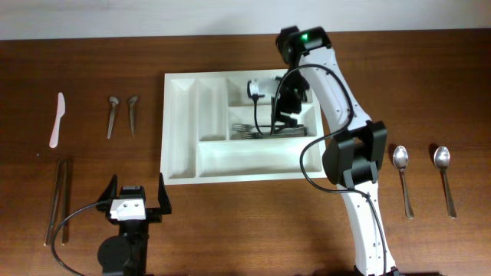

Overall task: Pack container
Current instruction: 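Raise the right gripper and move it right over the silver spoons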

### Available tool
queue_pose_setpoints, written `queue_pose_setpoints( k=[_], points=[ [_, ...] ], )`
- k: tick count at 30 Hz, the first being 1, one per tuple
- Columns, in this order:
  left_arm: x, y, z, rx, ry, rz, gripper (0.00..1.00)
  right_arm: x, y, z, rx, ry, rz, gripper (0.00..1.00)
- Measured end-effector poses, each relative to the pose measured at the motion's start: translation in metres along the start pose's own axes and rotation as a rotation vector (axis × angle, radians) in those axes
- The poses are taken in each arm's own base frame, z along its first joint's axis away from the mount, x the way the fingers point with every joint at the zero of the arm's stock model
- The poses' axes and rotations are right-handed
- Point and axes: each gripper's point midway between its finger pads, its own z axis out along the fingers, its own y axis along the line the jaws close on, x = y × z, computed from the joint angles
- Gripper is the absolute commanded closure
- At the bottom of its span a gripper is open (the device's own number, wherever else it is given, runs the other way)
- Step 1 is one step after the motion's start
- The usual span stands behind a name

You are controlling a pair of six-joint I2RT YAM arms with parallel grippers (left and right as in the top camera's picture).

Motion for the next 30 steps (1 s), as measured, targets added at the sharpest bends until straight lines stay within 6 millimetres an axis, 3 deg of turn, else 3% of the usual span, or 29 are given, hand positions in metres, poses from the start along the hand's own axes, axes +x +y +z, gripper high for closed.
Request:
queue_pose_setpoints(
  k=[4, 10, 14, 19, 22, 25, 30],
  points=[
    [0.000, 0.000, 0.000, 0.000, 0.000, 0.000, 0.01, -0.009, -0.014, -0.046, 0.165, 0.004, 0.065, 0.01],
    [0.000, 0.000, 0.000, 0.000, 0.000, 0.000, 0.01, -0.007, -0.027, -0.139, 0.478, -0.044, 0.295, 0.01],
    [0.000, 0.000, 0.000, 0.000, 0.000, 0.000, 0.01, 0.017, -0.024, -0.196, 0.616, -0.103, 0.497, 0.02],
    [0.000, 0.000, 0.000, 0.000, 0.000, 0.000, 0.01, 0.077, -0.021, -0.255, 0.736, -0.187, 0.794, 0.01],
    [0.000, 0.000, 0.000, 0.000, 0.000, 0.000, 0.01, 0.116, -0.011, -0.279, 0.770, -0.196, 0.934, 0.01],
    [0.000, 0.000, 0.000, 0.000, 0.000, 0.000, 0.01, 0.145, 0.009, -0.289, 0.767, -0.173, 1.035, 0.01],
    [0.000, 0.000, 0.000, 0.000, 0.000, 0.000, 0.01, 0.176, 0.055, -0.274, 0.668, -0.089, 1.151, 0.01]
  ],
)
